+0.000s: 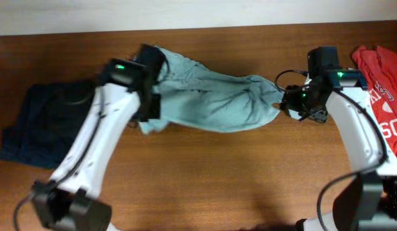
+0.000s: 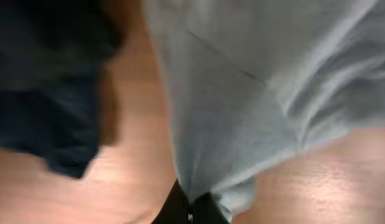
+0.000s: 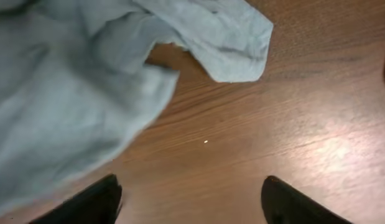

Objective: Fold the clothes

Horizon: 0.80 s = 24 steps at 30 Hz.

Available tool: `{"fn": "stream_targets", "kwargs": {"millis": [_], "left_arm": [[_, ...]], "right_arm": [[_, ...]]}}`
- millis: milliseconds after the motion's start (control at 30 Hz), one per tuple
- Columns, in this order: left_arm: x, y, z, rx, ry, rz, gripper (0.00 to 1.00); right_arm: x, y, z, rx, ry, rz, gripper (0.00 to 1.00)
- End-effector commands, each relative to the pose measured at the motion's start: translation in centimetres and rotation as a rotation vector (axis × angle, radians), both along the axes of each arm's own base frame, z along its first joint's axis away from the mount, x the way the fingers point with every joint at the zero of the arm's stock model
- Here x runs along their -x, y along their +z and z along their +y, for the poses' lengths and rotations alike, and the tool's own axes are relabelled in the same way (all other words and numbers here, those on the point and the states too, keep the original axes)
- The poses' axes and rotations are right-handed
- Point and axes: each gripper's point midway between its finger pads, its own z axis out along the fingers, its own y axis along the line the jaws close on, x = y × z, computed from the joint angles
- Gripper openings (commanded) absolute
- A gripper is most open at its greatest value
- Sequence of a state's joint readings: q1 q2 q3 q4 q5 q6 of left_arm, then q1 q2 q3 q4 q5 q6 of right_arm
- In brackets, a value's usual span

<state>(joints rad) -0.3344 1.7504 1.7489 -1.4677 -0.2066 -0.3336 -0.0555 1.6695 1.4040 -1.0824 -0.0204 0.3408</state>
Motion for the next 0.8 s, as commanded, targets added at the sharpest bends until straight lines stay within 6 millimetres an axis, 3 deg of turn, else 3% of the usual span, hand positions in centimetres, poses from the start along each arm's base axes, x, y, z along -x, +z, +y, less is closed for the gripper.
{"fn": "stream_targets", "kwargs": {"millis": [0,167,300,433,667,767], "left_arm": [[-0.6,3.7,3.4,-0.052,0.08,-0.1,0.01],[0.5,6.5,6.9,-0.07,0.167,-0.175,0.01],[1.2,8.6,7.8,-0.05,0.199,-0.253,0.01],[1.3,9.5,7.8,-0.039,0.201,-0.293,0.0],[1.2,9.6,7.8,-0.037,0.201,-0.297,0.01],[1.1,9.6,7.8,-0.036,0.201,-0.301,0.0]], "right_arm": [[-0.2,-2.6,-0.9,-0.003,-0.025,0.068,0.73],[-0.8,-6.2,-0.1,-0.056,-0.017,0.139,0.73],[-1.9,-8.1,1.0,-0.125,0.008,0.14,0.72],[-2.6,-9.4,2.2,-0.196,0.018,0.139,0.63],[0.5,-12.2,3.4,-0.235,0.051,0.266,0.72],[1.7,-13.5,4.5,-0.263,0.067,0.287,0.64]]}}
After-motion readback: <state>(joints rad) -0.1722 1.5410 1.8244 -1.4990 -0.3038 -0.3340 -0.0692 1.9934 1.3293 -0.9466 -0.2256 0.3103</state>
